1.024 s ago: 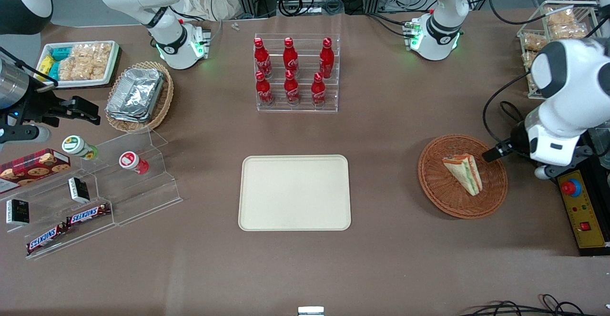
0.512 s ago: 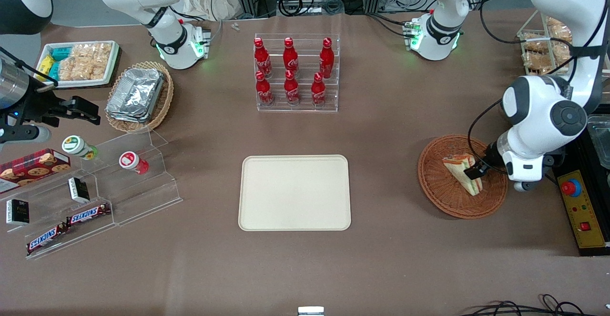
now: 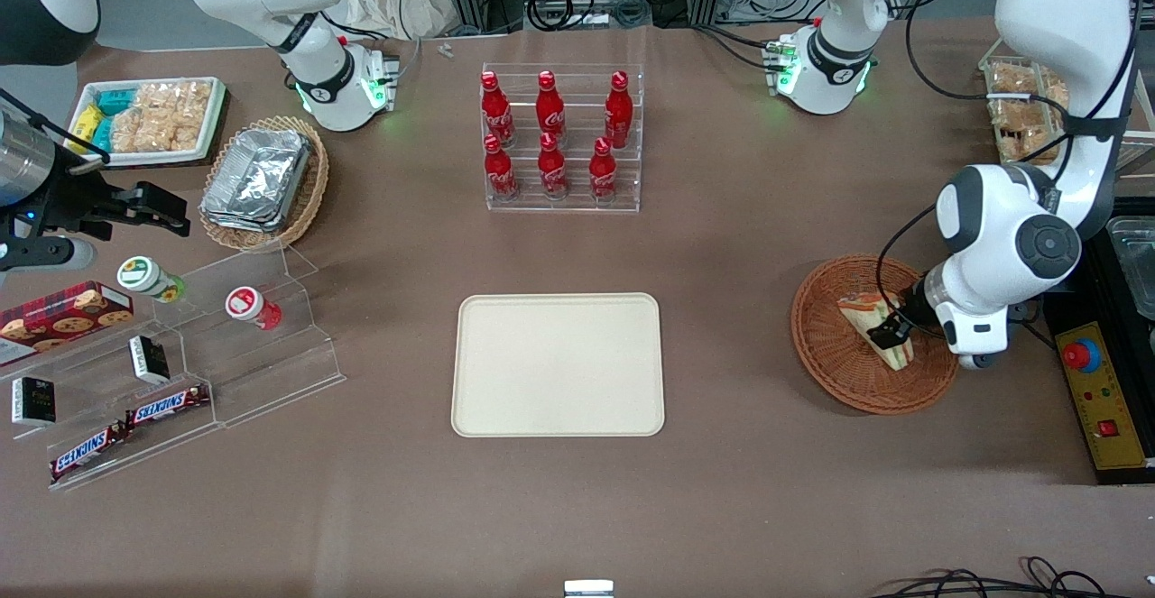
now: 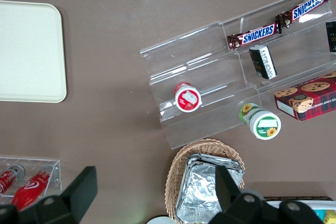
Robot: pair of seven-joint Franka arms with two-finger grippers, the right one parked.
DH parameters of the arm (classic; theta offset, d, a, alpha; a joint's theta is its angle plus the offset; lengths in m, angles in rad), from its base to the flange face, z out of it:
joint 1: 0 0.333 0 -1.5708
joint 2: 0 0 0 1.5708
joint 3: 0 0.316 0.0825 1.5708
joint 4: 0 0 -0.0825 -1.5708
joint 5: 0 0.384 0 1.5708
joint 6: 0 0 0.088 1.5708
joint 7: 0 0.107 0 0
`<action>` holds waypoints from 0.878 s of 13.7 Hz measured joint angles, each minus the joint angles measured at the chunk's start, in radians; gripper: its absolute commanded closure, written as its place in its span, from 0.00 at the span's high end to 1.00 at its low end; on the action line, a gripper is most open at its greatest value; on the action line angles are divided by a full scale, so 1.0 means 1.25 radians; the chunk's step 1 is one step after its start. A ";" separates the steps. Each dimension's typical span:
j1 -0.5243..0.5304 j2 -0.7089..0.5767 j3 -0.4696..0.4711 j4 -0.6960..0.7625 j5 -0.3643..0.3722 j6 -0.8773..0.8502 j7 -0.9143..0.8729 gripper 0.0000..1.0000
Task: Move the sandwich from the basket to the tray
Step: 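Close the left gripper on the wrapped sandwich and lift it, then carry the sandwich with the left gripper over to the cream tray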
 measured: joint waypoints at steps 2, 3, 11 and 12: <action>0.000 0.017 0.000 0.000 0.012 0.003 -0.005 0.80; 0.000 0.024 0.000 0.000 0.019 0.004 -0.008 0.43; -0.002 0.030 -0.010 0.031 0.065 -0.021 -0.020 0.00; -0.006 0.026 -0.016 0.062 0.065 -0.067 -0.020 0.00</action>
